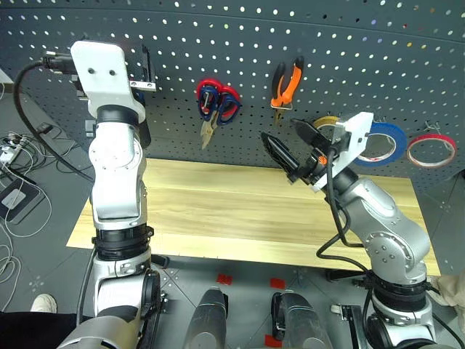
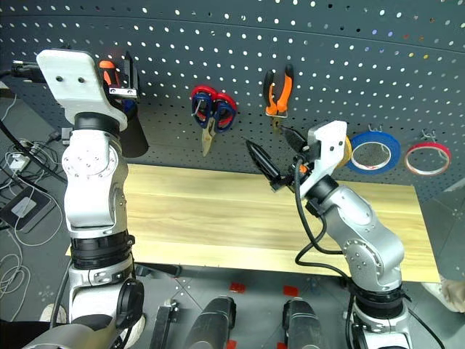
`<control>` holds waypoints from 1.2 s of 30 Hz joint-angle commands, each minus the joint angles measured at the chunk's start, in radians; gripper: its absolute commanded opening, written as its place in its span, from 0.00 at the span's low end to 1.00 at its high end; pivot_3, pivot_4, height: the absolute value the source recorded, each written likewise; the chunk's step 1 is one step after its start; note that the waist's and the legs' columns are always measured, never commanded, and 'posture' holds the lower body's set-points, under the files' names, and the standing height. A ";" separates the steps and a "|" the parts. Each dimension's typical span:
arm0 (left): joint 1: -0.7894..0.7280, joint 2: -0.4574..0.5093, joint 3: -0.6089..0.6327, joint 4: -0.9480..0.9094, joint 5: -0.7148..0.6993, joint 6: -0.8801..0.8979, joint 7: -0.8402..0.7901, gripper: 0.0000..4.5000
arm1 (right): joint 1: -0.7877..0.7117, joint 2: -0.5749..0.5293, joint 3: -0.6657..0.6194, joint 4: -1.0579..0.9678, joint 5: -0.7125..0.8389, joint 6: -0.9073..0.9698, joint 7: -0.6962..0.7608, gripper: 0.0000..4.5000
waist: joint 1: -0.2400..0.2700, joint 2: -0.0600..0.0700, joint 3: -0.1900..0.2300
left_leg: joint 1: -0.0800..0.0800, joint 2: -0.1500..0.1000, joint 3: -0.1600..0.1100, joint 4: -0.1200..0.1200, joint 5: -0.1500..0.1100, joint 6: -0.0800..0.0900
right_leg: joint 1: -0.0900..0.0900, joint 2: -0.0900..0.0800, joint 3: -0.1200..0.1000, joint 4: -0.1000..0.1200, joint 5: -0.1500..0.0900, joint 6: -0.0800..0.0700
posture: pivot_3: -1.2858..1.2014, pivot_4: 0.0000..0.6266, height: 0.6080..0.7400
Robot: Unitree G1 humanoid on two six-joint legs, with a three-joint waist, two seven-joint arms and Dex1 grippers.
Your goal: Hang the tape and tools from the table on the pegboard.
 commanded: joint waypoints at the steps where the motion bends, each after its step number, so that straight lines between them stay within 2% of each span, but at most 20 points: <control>1: 0.021 -0.011 -0.034 -0.126 -0.011 0.051 -0.029 0.99 | 0.037 -0.031 -0.037 -0.080 0.008 -0.011 0.009 1.00 | -0.001 0.000 0.000 | 0.000 0.000 0.000 0.000 0.000 0.000 | 0.000 0.000 0.000 0.000 0.000 0.000 | 0.58 0.32 1.00; 9: 0.221 -0.118 -0.184 -0.235 -0.072 0.131 -0.121 0.99 | 0.161 -0.060 -0.036 -0.076 -0.078 -0.061 -0.003 1.00 | -0.003 0.000 -0.022 | 0.001 0.000 0.002 0.000 0.000 0.000 | 0.001 0.000 0.002 -0.001 0.000 0.000 | 0.57 0.29 1.00; 13: 0.393 -0.169 -0.227 -0.222 -0.117 0.170 -0.157 0.99 | 0.233 -0.080 0.013 -0.035 -0.224 -0.108 -0.033 1.00 | -0.005 0.003 -0.037 | 0.002 0.000 0.003 -0.001 0.000 0.000 | 0.001 0.001 0.004 -0.002 0.000 0.000 | 0.57 0.30 1.00; 16: 0.482 -0.198 -0.213 -0.176 -0.146 0.188 -0.163 0.99 | 0.293 -0.078 0.032 0.022 -0.324 -0.144 -0.071 1.00 | -0.003 0.004 -0.044 | 0.002 0.000 0.003 -0.001 0.000 0.001 | 0.001 0.001 0.005 -0.007 0.000 0.000 | 0.57 0.30 1.00; 23: 0.580 -0.207 -0.159 -0.039 -0.177 0.188 -0.159 0.99 | 0.367 -0.030 0.056 0.152 -0.485 -0.198 -0.150 1.00 | -0.003 0.007 -0.058 | 0.004 0.000 0.004 -0.001 -0.001 0.002 | 0.002 0.001 0.006 -0.007 0.000 0.000 | 0.57 0.30 1.00; 28: 0.621 -0.201 -0.157 -0.022 -0.193 0.178 -0.188 0.99 | 0.404 -0.009 0.050 0.203 -0.541 -0.215 -0.165 1.00 | -0.001 0.008 -0.062 | 0.004 0.000 0.005 -0.002 -0.001 0.002 | 0.003 0.001 0.006 -0.008 0.000 0.000 | 0.57 0.30 1.00; 36: 0.677 -0.196 -0.161 -0.054 -0.189 0.178 -0.195 0.99 | 0.418 0.047 0.030 0.219 -0.549 -0.216 -0.170 1.00 | -0.003 0.009 -0.063 | 0.007 0.000 0.006 -0.003 -0.002 0.003 | 0.004 0.001 0.008 -0.008 0.000 0.000 | 0.57 0.31 1.00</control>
